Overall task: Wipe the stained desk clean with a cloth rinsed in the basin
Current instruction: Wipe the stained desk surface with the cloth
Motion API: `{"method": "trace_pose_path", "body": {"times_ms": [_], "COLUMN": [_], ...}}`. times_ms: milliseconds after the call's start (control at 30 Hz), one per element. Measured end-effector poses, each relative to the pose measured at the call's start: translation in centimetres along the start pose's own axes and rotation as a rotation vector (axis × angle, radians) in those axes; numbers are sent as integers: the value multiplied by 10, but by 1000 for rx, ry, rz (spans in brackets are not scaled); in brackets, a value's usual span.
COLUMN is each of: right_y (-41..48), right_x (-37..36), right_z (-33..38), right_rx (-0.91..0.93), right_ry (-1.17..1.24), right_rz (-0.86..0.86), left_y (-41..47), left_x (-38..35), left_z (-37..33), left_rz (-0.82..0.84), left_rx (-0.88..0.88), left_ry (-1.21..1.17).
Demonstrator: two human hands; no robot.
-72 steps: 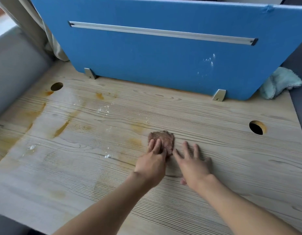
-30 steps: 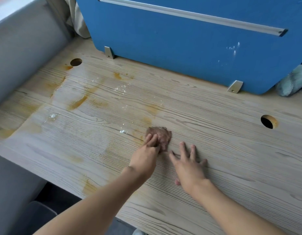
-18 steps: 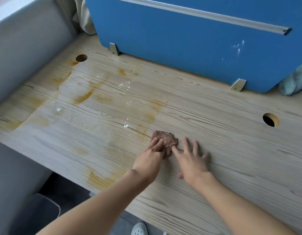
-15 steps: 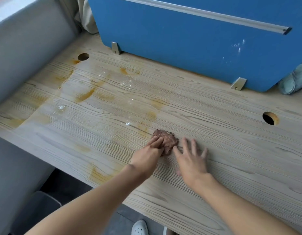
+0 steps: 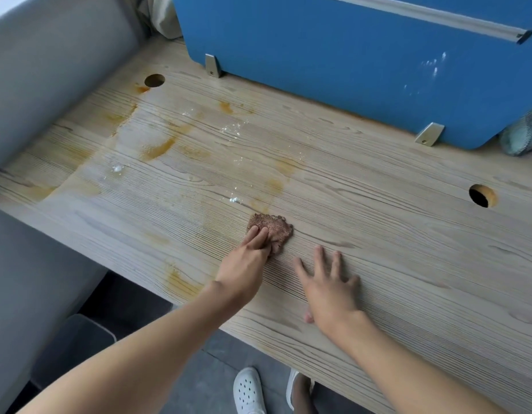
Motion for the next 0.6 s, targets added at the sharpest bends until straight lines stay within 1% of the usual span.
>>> {"method": "trace_pose_path", "body": {"times_ms": [100, 167, 267, 333, 467, 533, 600], "right_y": [0, 0, -1, -1, -5, -8, -14], "right_x": [0, -1, -1, -1, 1, 2, 0], "right_z": [0, 0, -1, -1, -2, 0, 7], "right_rx": [-9, -11, -3, -5, -4, 15, 49], "right_ry": [1, 4, -11, -4, -3, -2, 3], "right_rz": [0, 2, -9, -12, -19, -38, -56], "left_y": [-15, -17, -14, -19, -39, -41, -40], "left_x": [-12, -9, -6, -11, -26, -22, -18], "left_z": [-28, -24, 0, -2, -31, -21, -5], "left_rz": [76, 73, 16, 12, 80, 68, 46], "left_rx": [-91, -120, -52, -15, -125, -124, -75], "left_ry": [-2, -11, -5, -4, 22, 7, -2]}}
Point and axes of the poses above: each hand's wrist, its own y-axis towards the middle knuckle, its own x-axis out of the back of the hand, z = x × y, the point moved 9 cm from there along y, towards the middle knuckle, and after that the axes turned 5 degrees about y, right-handed, at the moved point
